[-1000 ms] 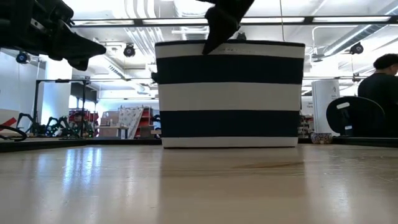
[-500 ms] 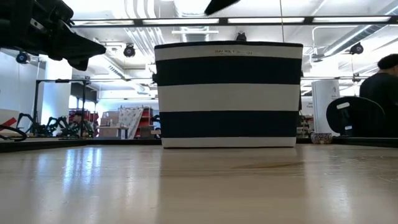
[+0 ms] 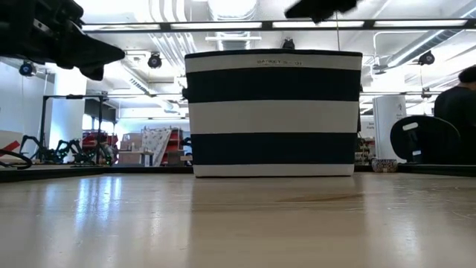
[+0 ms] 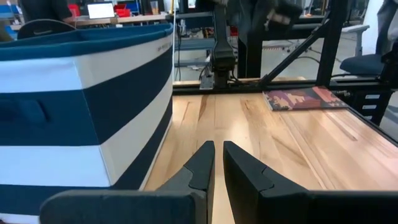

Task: Sort clothes
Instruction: Return to Home Position

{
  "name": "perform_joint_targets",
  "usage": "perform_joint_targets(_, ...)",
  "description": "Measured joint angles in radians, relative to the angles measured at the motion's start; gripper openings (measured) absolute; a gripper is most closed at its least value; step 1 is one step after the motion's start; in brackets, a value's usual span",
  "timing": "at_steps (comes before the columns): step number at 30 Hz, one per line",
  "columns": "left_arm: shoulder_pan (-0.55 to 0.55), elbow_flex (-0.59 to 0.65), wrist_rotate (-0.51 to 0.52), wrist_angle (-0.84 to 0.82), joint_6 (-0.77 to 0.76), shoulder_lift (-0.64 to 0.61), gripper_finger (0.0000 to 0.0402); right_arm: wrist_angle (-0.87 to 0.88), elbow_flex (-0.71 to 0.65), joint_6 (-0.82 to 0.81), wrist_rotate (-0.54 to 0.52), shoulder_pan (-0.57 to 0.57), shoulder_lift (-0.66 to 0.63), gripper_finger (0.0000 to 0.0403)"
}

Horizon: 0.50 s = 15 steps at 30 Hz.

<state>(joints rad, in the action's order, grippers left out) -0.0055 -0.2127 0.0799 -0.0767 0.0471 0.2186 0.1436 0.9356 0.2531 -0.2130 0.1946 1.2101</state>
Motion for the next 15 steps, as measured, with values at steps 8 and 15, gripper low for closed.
perform_joint_targets(8, 0.000, 0.030, 0.012, -0.011, -0.001, -0.052, 0.0020, -0.382, -0.371, -0.050, 0.121, -0.075, -0.171, 0.0000)
perform_joint_targets(15, 0.000, 0.043, 0.026, -0.047, 0.017, -0.112, 0.0020, -0.518, -0.576, -0.055, 0.196, -0.171, -0.391, 0.0000)
